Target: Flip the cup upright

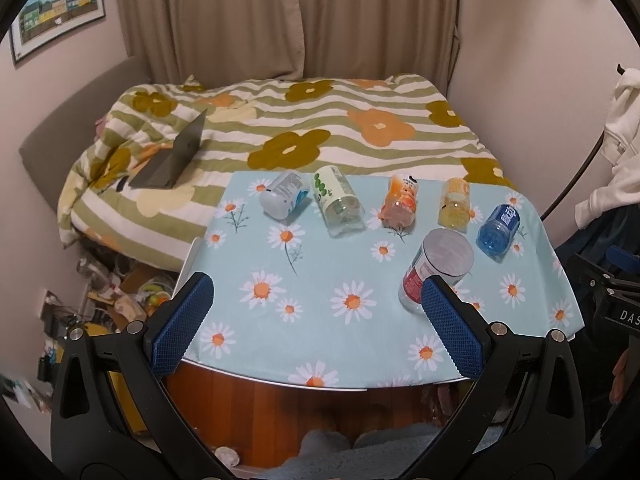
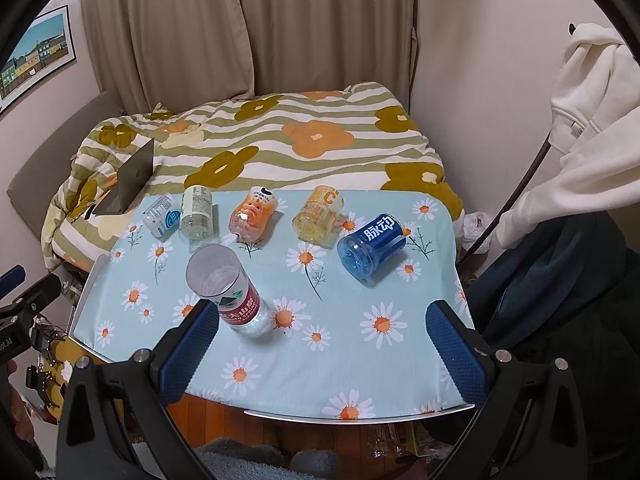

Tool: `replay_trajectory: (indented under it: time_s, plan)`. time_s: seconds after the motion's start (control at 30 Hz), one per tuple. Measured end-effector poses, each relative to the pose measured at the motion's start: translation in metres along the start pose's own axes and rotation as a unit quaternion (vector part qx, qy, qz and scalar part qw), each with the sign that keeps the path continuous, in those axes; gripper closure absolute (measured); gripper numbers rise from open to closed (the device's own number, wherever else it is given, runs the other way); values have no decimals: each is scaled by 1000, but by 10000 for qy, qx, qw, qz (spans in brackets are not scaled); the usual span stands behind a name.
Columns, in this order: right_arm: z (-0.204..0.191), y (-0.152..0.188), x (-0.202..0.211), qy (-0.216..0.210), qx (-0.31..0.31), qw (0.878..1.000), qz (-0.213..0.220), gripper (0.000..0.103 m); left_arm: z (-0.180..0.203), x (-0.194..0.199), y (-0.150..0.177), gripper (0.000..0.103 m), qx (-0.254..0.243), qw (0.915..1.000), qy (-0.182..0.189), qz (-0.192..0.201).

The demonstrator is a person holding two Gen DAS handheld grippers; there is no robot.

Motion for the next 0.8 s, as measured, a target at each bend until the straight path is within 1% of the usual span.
replay_trajectory:
  time_s: [0.4, 0.53, 0.8]
  plan:
    - [1, -2, -1, -2, 0, 10000, 6, 0, 0, 0, 0, 0, 4, 10000, 5, 8]
    - [1, -2, -2, 3, 5, 10000, 4, 0, -4, -3, -7, 0, 8, 10000, 48, 9]
    - [1, -2, -2, 0, -5, 10000, 5, 0, -8, -5, -9, 0, 36, 10000, -3, 6]
Point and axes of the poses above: each gripper's, at about its wrist camera, not at the fingertips, and x roughly against the way its jaws point, z to its right, y to its underside, the point moved 2 cm from there along -x, roughly the way its jaws point, and after that the axes turned 11 degrees about -z, right-handed, at the moved point
